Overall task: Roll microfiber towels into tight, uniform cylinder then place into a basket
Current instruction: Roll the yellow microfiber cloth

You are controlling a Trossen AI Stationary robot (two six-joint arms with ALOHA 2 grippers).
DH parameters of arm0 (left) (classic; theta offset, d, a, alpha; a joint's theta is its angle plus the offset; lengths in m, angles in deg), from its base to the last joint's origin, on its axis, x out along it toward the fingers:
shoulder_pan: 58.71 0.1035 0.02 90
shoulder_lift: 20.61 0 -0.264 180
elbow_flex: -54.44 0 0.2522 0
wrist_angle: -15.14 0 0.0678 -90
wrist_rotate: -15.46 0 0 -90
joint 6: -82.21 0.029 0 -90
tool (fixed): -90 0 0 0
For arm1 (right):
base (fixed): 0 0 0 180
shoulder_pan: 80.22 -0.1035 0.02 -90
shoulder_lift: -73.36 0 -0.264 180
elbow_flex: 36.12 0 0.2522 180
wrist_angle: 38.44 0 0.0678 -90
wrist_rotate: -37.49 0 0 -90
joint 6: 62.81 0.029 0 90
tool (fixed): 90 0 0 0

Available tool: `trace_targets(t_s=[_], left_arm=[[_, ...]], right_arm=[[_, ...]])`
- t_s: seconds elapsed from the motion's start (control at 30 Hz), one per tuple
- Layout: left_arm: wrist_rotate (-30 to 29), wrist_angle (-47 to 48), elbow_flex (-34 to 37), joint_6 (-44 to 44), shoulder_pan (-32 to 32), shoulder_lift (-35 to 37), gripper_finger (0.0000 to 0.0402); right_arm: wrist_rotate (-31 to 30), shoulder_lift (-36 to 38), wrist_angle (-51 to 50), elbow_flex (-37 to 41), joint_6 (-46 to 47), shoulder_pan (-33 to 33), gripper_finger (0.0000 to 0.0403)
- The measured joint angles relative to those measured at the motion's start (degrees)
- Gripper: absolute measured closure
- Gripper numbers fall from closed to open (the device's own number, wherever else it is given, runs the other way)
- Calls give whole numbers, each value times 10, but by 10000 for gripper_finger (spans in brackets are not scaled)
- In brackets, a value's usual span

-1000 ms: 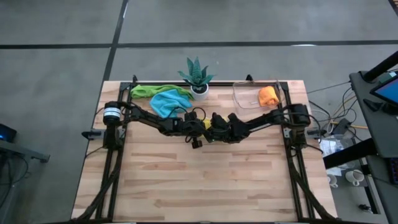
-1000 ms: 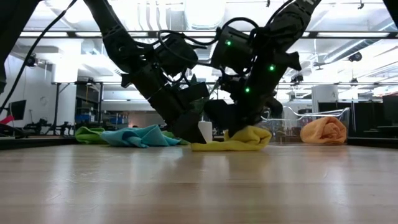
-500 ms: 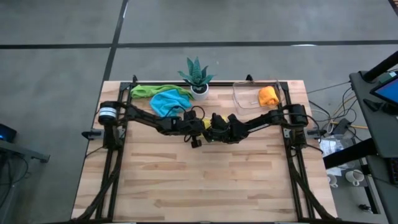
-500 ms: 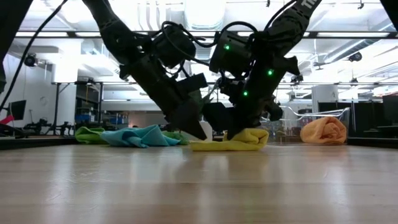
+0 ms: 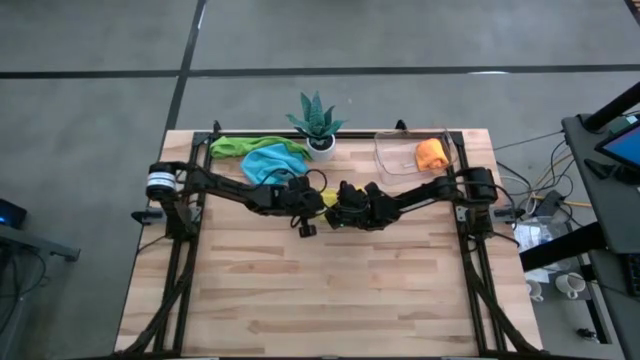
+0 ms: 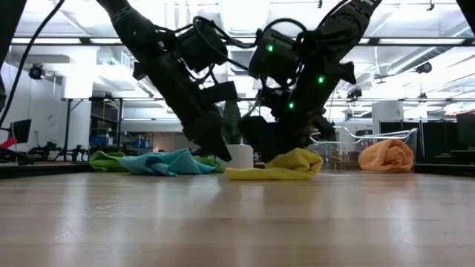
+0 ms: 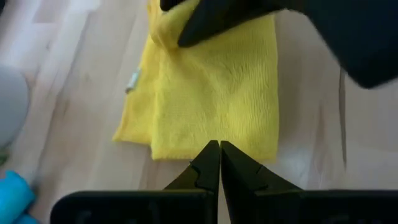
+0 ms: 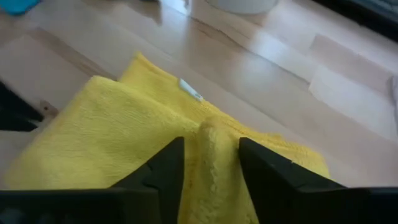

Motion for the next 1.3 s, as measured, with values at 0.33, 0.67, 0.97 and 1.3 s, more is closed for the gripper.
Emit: trace_targets(t_s=[0.33,0.67,0.97,1.3], left_arm=[[-14,-1,3,1,-1,2,402],[-67,-126,10,11,-3,9,402],[21,-278,-43,94,10,-104,402],[4,-269,-97,145,15,-140,402]], right_arm=[[-31,56,-4,0,-77,-21,220],[-102,173,-97,136,17,-108,255],[-103,291,66,302,70,-161,368],[-24,298,365,419,-28,-154,394]])
